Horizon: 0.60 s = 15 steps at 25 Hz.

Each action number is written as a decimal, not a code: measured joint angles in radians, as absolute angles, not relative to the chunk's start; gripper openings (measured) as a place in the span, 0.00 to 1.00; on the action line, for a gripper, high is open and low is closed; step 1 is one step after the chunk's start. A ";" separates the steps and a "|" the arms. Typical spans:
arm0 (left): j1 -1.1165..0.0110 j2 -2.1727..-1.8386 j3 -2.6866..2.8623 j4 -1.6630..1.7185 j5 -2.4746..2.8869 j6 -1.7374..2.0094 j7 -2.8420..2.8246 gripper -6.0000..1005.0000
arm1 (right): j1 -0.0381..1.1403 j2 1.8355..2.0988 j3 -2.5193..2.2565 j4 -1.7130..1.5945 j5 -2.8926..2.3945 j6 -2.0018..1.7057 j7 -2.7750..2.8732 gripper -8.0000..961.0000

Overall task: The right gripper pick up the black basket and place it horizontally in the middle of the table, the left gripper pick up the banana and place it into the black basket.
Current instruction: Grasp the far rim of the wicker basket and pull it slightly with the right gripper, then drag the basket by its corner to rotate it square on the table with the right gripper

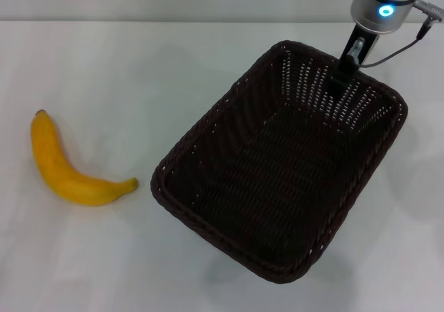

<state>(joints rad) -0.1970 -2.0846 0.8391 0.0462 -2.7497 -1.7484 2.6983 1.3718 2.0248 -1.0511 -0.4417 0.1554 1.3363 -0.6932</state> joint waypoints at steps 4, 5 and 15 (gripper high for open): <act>-0.201 -2.085 0.837 0.049 -2.753 -1.751 2.698 0.86 | 1.374 2.022 -1.052 -0.452 0.160 1.342 -0.650 0.34; -0.203 -2.085 0.836 0.049 -2.754 -1.751 2.698 0.86 | 1.373 2.020 -1.052 -0.458 0.159 1.346 -0.638 0.33; -0.244 -2.083 0.833 0.048 -2.755 -1.743 2.713 0.86 | 1.273 1.982 -1.037 -0.683 0.081 1.503 -0.426 0.28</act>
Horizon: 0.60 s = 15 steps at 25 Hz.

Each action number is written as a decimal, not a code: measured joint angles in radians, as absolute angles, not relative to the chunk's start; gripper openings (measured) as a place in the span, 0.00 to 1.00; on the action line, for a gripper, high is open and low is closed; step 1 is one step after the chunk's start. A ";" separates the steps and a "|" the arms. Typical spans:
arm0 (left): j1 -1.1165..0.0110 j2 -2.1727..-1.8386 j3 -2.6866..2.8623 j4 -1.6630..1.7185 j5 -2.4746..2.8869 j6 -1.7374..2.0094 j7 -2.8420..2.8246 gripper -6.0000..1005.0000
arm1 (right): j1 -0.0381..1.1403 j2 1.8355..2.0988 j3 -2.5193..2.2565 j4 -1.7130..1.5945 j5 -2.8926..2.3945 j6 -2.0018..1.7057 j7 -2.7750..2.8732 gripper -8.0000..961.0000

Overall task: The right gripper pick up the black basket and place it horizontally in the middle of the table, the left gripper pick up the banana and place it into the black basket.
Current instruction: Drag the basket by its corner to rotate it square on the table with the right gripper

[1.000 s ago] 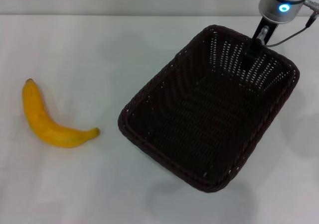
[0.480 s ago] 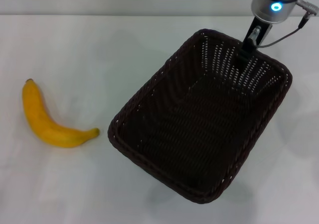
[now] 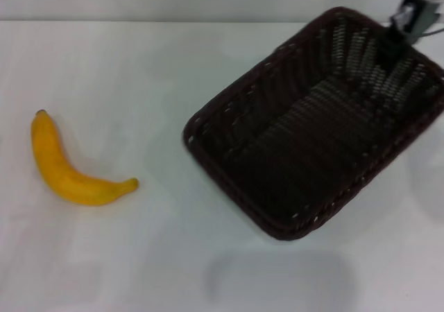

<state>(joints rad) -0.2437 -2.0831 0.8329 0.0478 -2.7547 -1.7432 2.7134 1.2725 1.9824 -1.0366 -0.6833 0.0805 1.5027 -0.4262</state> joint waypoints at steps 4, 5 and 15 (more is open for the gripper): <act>-0.261 -2.084 0.833 0.047 -2.755 -1.741 2.741 0.86 | 1.198 1.971 -0.965 -0.790 0.079 1.565 -0.361 0.26; -0.264 -2.085 0.833 0.046 -2.755 -1.741 2.746 0.86 | 1.184 1.970 -0.927 -0.813 0.079 1.581 -0.351 0.25; -0.314 -2.081 0.829 0.056 -2.768 -1.726 2.752 0.86 | 1.063 1.966 -0.780 -0.941 0.108 1.708 -0.177 0.21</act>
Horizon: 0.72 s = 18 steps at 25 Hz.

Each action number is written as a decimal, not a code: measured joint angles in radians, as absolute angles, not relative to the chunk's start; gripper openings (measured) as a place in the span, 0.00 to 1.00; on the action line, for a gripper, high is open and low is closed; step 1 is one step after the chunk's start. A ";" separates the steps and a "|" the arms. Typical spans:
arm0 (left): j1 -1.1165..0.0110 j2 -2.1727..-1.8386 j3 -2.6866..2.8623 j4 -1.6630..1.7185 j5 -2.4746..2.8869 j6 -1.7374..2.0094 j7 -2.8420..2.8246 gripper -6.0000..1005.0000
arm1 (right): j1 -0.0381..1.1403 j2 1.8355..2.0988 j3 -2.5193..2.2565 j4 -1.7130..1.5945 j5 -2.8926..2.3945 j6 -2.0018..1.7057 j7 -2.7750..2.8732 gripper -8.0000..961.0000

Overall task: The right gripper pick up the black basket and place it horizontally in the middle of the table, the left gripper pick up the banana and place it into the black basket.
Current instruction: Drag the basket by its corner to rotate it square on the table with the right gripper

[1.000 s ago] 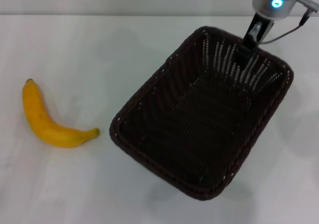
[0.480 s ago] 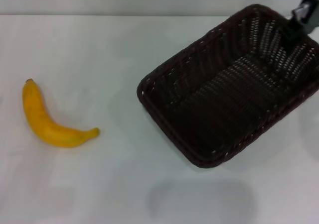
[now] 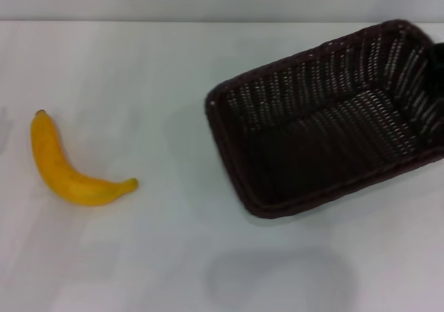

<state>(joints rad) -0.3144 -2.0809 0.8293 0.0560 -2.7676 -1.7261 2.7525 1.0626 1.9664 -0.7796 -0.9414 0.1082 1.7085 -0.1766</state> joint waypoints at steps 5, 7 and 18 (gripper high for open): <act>-0.341 -2.081 0.829 0.058 -2.777 -1.705 2.760 0.86 | 0.993 2.006 -0.716 -1.024 0.218 1.712 -0.150 0.17; -0.348 -2.081 0.829 0.058 -2.777 -1.704 2.761 0.86 | 0.966 2.010 -0.725 -1.051 0.272 1.712 -0.128 0.17; -0.379 -2.080 0.828 0.060 -2.796 -1.662 2.776 0.86 | 0.877 2.010 -0.966 -1.136 0.365 1.707 0.067 0.16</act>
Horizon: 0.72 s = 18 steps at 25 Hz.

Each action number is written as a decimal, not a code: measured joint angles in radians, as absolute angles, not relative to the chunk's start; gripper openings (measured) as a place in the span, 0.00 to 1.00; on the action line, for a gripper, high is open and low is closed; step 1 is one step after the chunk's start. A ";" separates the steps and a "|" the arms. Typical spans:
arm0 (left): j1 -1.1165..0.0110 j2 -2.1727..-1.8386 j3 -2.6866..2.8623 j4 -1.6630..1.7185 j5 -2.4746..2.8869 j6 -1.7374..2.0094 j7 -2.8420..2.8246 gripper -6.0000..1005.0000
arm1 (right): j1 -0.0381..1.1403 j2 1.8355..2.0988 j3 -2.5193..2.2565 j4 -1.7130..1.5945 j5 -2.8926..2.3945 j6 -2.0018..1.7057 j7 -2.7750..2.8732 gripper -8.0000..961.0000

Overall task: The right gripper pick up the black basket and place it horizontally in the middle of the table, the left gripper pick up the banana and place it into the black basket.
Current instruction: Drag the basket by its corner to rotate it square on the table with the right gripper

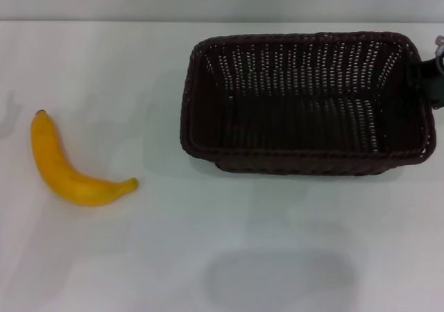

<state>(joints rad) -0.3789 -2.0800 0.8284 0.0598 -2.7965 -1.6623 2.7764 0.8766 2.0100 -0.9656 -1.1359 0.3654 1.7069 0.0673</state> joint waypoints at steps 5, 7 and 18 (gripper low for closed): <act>-0.389 -2.080 0.828 0.060 -2.800 -1.652 2.777 0.86 | 0.868 2.001 -1.044 -1.132 0.365 1.721 0.063 0.16; -0.390 -2.080 0.828 0.060 -2.801 -1.653 2.777 0.86 | 0.876 1.992 -1.090 -1.115 0.364 1.723 0.053 0.16; -0.377 -2.083 0.828 0.055 -2.801 -1.675 2.773 0.86 | 0.903 1.979 -1.115 -1.086 0.337 1.716 0.029 0.23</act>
<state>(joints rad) -0.3774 -2.0832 0.8284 0.0552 -2.8013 -1.6748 2.7733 0.9027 1.9788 -1.1148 -1.0862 0.3370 1.7162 0.0291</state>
